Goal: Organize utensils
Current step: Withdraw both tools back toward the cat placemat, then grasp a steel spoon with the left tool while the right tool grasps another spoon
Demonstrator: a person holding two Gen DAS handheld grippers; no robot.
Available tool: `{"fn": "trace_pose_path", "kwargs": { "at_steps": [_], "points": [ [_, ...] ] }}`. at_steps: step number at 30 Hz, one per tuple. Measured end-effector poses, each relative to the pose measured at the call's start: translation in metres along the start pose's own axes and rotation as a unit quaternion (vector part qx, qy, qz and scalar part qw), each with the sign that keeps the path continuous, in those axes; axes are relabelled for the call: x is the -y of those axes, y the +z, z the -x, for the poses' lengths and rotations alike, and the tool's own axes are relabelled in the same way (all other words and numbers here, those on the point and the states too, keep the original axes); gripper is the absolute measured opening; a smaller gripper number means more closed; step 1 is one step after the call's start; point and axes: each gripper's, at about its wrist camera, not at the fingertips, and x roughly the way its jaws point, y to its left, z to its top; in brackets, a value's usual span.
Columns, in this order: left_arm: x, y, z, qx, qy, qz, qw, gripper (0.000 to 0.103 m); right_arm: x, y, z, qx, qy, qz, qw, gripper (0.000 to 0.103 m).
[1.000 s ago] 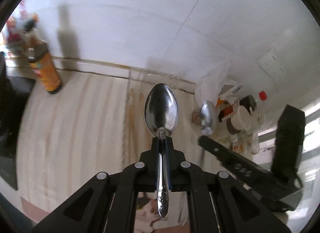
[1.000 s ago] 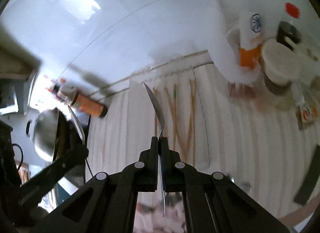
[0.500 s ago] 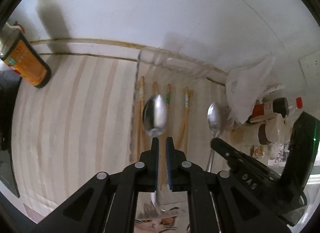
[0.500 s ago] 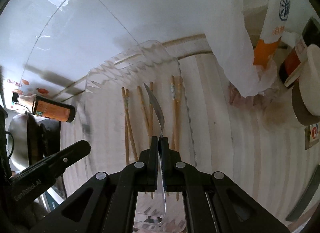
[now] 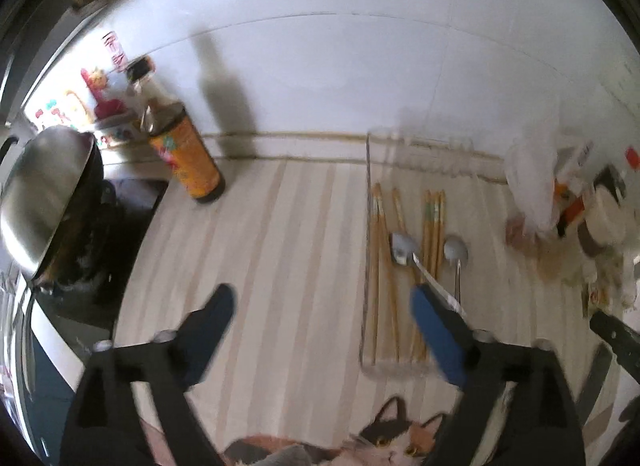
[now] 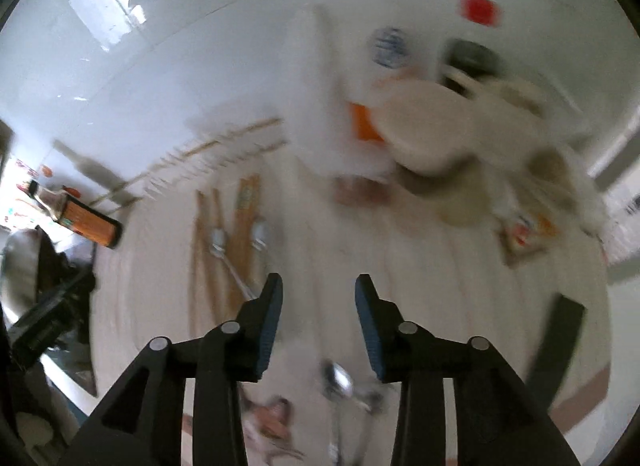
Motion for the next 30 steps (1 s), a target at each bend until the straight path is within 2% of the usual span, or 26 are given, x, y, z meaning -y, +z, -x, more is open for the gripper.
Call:
{"fn": "trace_pose_path", "kwargs": {
  "at_steps": [3, 6, 10, 12, 13, 14, 15, 18, 23, 24, 25, 26, 27, 29, 30],
  "points": [
    [0.007, -0.028, -0.009, -0.021, 0.010, -0.002, 0.9997, 0.103, 0.028, -0.039, -0.017, -0.045, -0.014, -0.019, 0.999, 0.042],
    [0.017, -0.059, -0.028, -0.052, 0.023, -0.013, 0.9983, 0.103, 0.046, -0.076, -0.047, -0.097, -0.010, -0.044, 0.994, 0.042],
    [0.031, -0.093, -0.053, -0.093, 0.043, -0.037, 0.9941, 0.103, 0.050, -0.109, -0.087, -0.140, -0.003, -0.058, 0.988, 0.042],
    [0.038, -0.104, -0.060, -0.105, 0.046, -0.047, 0.9923, 0.103, 0.047, -0.116, -0.099, -0.146, -0.003, -0.055, 0.988, 0.043],
    [0.042, -0.108, -0.062, -0.109, 0.046, -0.052, 0.9916, 0.103, 0.042, -0.116, -0.096, -0.126, -0.009, -0.044, 0.991, 0.037],
    [0.047, -0.113, -0.063, -0.112, 0.044, -0.058, 0.9911, 0.103, 0.037, -0.116, -0.098, -0.124, -0.014, -0.028, 0.992, 0.027],
    [0.053, -0.116, -0.064, -0.115, 0.040, -0.063, 0.9906, 0.103, 0.038, -0.118, -0.103, -0.132, -0.013, -0.031, 0.991, 0.005],
    [0.075, -0.123, -0.065, -0.128, 0.017, -0.073, 0.9889, 0.103, 0.049, -0.118, -0.100, -0.124, -0.035, -0.027, 0.991, 0.004],
    [0.129, -0.135, -0.079, -0.170, -0.060, -0.091, 0.9794, 0.102, 0.095, -0.114, -0.093, -0.125, -0.064, -0.040, 0.989, 0.004],
    [0.141, -0.139, -0.084, -0.183, -0.076, -0.092, 0.9758, 0.095, 0.105, -0.113, -0.092, -0.125, -0.069, -0.045, 0.989, 0.004],
    [0.148, -0.141, -0.088, -0.190, -0.081, -0.096, 0.9738, 0.083, 0.114, -0.112, -0.091, -0.125, -0.074, -0.049, 0.988, 0.004],
    [0.158, -0.144, -0.093, -0.201, -0.093, -0.101, 0.9701, 0.078, 0.123, -0.111, -0.090, -0.125, -0.078, -0.053, 0.988, 0.004],
    [0.162, -0.146, -0.095, -0.205, -0.096, -0.103, 0.9685, 0.064, 0.130, -0.110, -0.089, -0.125, -0.079, -0.059, 0.987, 0.004],
    [0.174, -0.148, -0.095, -0.194, -0.088, -0.120, 0.9697, 0.062, 0.145, -0.108, -0.088, -0.123, -0.075, -0.072, 0.987, 0.005],
    [0.179, -0.149, -0.095, -0.189, -0.084, -0.128, 0.9700, 0.056, 0.150, -0.108, -0.088, -0.123, -0.072, -0.076, 0.987, 0.005]
  ]
}}
